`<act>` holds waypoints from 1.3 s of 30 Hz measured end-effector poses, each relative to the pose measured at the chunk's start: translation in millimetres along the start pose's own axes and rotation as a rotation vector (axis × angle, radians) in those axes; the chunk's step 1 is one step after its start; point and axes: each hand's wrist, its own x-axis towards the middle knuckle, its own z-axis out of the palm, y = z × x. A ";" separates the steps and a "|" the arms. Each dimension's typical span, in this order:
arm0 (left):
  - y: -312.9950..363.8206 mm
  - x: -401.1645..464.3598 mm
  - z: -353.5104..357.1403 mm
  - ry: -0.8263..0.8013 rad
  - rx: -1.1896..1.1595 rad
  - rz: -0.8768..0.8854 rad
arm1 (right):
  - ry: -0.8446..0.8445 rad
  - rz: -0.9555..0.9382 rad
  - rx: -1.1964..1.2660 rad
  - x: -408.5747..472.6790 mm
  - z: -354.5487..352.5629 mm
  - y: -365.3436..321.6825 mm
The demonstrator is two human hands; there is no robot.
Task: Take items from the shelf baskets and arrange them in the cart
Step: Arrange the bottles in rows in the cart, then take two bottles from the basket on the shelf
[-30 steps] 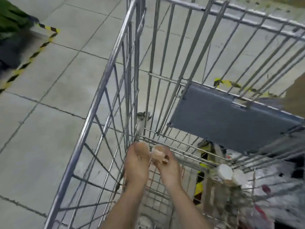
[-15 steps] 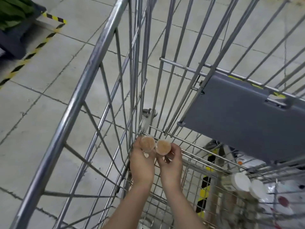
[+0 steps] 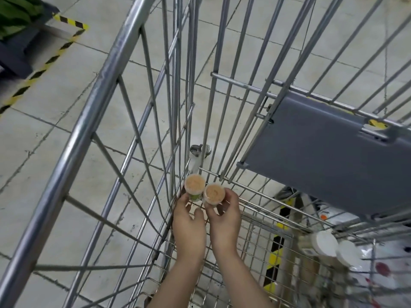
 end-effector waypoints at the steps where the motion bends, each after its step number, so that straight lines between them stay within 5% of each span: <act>1: -1.2 -0.2 -1.2 -0.002 0.014 -0.006 | 0.005 0.012 -0.006 -0.9 0.1 -0.2; 14: 11.3 -66.9 -63.2 -0.249 0.140 -0.045 | -0.077 0.148 -0.289 -84.8 -91.3 -21.2; 21: 18.6 -168.1 -130.1 -0.595 0.377 0.164 | 0.026 0.198 -0.373 -219.2 -152.3 -52.4; 29: 38.9 -294.3 -279.1 -0.953 0.773 0.601 | 0.131 0.198 -0.307 -432.7 -182.4 -114.2; 33: 45.0 -339.1 -357.1 -1.030 0.853 0.761 | 0.170 0.175 -0.301 -536.5 -183.5 -139.4; 39: 42.1 -381.1 -439.0 -1.043 0.764 0.732 | 0.219 0.145 -0.250 -659.8 -182.7 -154.3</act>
